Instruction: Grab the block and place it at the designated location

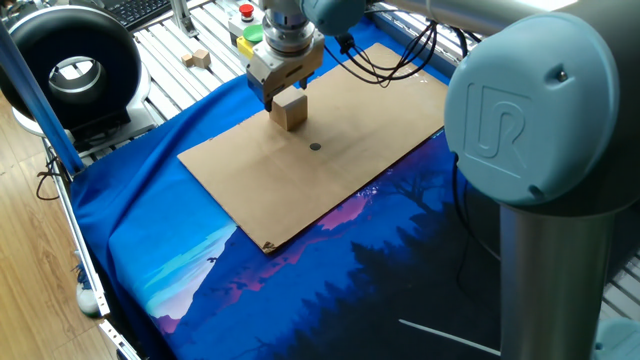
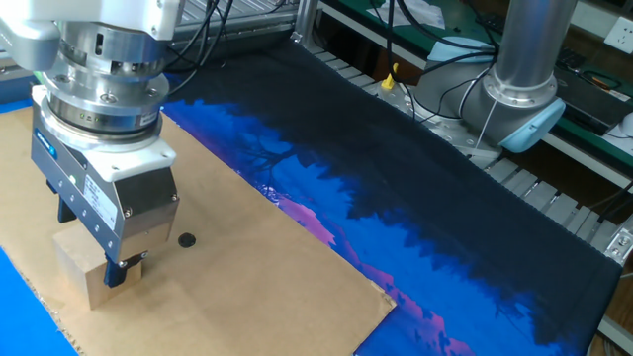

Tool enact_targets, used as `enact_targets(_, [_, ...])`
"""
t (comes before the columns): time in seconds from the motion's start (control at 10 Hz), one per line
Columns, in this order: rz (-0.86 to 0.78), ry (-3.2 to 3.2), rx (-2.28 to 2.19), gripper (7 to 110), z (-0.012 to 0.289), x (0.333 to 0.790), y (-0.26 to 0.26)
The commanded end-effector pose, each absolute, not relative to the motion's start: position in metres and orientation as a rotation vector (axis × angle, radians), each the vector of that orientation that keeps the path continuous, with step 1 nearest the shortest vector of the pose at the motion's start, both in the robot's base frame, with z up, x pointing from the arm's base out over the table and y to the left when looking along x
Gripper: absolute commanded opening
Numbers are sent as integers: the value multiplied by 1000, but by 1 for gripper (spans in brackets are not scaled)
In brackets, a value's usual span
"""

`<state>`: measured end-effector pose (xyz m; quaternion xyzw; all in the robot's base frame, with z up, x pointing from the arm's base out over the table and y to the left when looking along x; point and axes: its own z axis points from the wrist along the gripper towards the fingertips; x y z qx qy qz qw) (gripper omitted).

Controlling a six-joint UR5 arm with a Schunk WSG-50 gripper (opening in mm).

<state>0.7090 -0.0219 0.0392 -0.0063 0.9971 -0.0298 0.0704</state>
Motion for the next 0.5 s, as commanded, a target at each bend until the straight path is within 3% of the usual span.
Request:
enact_targets(0.0, [-72, 3029, 10, 7, 39, 702, -21])
enact_targets(0.4, [55, 3123, 76, 7, 37, 679, 0])
